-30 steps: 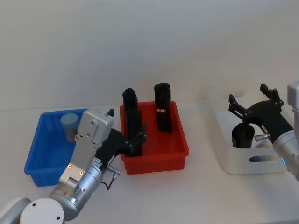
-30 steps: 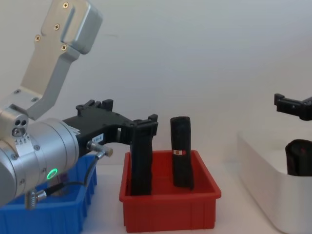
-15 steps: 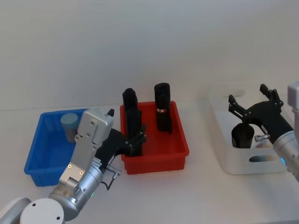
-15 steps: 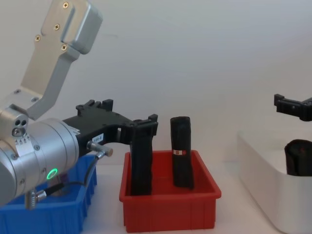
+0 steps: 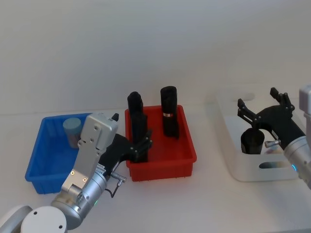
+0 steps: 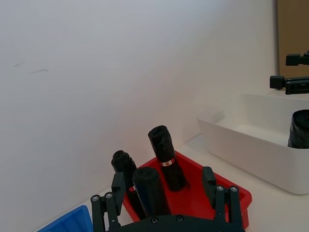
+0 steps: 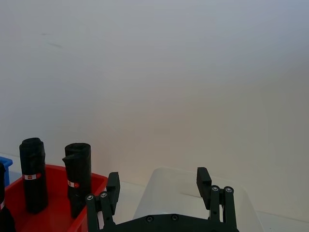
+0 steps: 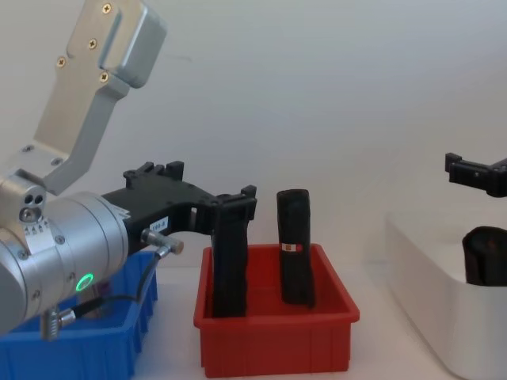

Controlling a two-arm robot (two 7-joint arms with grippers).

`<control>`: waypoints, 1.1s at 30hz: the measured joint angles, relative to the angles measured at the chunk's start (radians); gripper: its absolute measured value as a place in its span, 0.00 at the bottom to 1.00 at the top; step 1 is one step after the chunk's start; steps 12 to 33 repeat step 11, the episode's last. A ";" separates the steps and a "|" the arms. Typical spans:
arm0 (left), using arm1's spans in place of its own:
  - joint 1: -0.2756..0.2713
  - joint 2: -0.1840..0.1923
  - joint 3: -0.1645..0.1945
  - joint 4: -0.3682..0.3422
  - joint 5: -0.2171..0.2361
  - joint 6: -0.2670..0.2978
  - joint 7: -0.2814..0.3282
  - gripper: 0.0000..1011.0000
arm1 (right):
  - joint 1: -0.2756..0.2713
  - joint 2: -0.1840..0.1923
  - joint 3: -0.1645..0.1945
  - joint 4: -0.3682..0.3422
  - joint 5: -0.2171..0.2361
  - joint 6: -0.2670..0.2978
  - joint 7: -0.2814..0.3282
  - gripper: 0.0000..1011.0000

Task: Pick the cotton swabs from the blue box and place them into the white box.

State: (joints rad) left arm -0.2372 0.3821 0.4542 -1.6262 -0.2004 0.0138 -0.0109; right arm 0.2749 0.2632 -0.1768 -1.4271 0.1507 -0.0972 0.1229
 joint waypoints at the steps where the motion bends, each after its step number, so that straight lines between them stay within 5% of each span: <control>1: 0.000 0.000 0.000 0.000 0.000 0.000 0.000 0.99 | 0.000 0.000 0.000 0.000 0.000 0.000 0.000 0.99; 33: 0.000 0.000 0.000 0.000 0.000 0.000 0.000 0.99 | 0.000 0.000 0.000 0.000 0.000 0.000 0.000 0.99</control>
